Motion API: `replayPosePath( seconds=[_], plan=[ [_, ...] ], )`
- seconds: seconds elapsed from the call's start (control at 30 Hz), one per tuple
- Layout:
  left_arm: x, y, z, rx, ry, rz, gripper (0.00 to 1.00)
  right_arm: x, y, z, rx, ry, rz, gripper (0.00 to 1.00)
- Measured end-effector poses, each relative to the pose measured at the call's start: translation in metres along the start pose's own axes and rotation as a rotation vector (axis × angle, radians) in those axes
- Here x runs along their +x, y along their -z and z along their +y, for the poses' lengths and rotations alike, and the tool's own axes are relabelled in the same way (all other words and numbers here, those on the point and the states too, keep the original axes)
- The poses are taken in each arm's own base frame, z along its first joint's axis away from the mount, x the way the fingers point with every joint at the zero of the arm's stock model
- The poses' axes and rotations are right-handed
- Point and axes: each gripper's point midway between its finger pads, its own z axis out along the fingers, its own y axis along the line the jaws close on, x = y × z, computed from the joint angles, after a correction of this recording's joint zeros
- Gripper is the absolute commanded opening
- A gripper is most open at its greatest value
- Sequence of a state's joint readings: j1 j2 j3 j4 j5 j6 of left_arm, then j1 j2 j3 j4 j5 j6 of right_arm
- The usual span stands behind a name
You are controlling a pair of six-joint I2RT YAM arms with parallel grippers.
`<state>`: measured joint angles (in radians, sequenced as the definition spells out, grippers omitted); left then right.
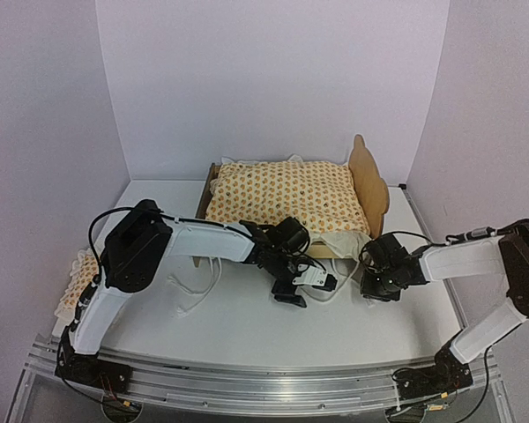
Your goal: Set up the pet bed
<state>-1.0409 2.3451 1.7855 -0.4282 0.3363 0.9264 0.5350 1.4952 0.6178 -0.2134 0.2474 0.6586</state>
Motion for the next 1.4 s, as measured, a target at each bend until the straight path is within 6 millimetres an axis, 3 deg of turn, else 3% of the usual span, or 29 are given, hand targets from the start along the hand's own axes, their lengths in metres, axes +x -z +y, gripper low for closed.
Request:
replayPosePath(
  seconds=[0.03, 0.1, 0.17, 0.4, 0.57, 0.77, 0.93, 1.1, 1.23, 1.4],
  plan=[
    [0.000, -0.002, 0.001, -0.006, -0.013, -0.002, 0.45, 0.002, 0.000, 0.002, -0.012, -0.013, 0.010, 0.00],
    [0.001, -0.005, 0.003, -0.032, -0.038, 0.007, 0.17, 0.005, 0.001, 0.005, -0.032, -0.029, 0.024, 0.00],
    [0.003, -0.008, 0.004, -0.054, -0.067, 0.015, 0.00, 0.011, 0.003, 0.007, -0.059, -0.047, 0.050, 0.00],
    [0.005, -0.008, 0.004, -0.083, -0.072, 0.025, 0.00, 0.052, 0.037, 0.006, -0.087, -0.058, 0.237, 0.00],
    [0.002, -0.002, 0.001, -0.053, 0.011, 0.022, 0.00, 0.068, 0.081, 0.028, -0.167, -0.043, 0.358, 0.00],
    [-0.029, 0.023, 0.015, -0.025, 0.108, -0.049, 0.00, 0.080, 0.133, 0.054, -0.269, -0.002, 0.485, 0.00],
    [-0.072, 0.067, 0.044, -0.053, 0.135, -0.136, 0.00, 0.062, 0.193, 0.090, -0.422, 0.077, 0.508, 0.00],
    [-0.121, 0.131, 0.076, -0.145, 0.100, -0.246, 0.00, 0.027, 0.248, 0.118, -0.556, 0.161, 0.427, 0.00],
    [-0.141, 0.168, 0.088, -0.204, 0.077, -0.293, 0.00, 0.022, 0.262, 0.124, -0.576, 0.215, 0.435, 0.00],
    [-0.142, 0.176, 0.086, -0.197, 0.113, -0.294, 0.00, 0.027, 0.267, 0.118, -0.561, 0.253, 0.456, 0.00]
  ],
)
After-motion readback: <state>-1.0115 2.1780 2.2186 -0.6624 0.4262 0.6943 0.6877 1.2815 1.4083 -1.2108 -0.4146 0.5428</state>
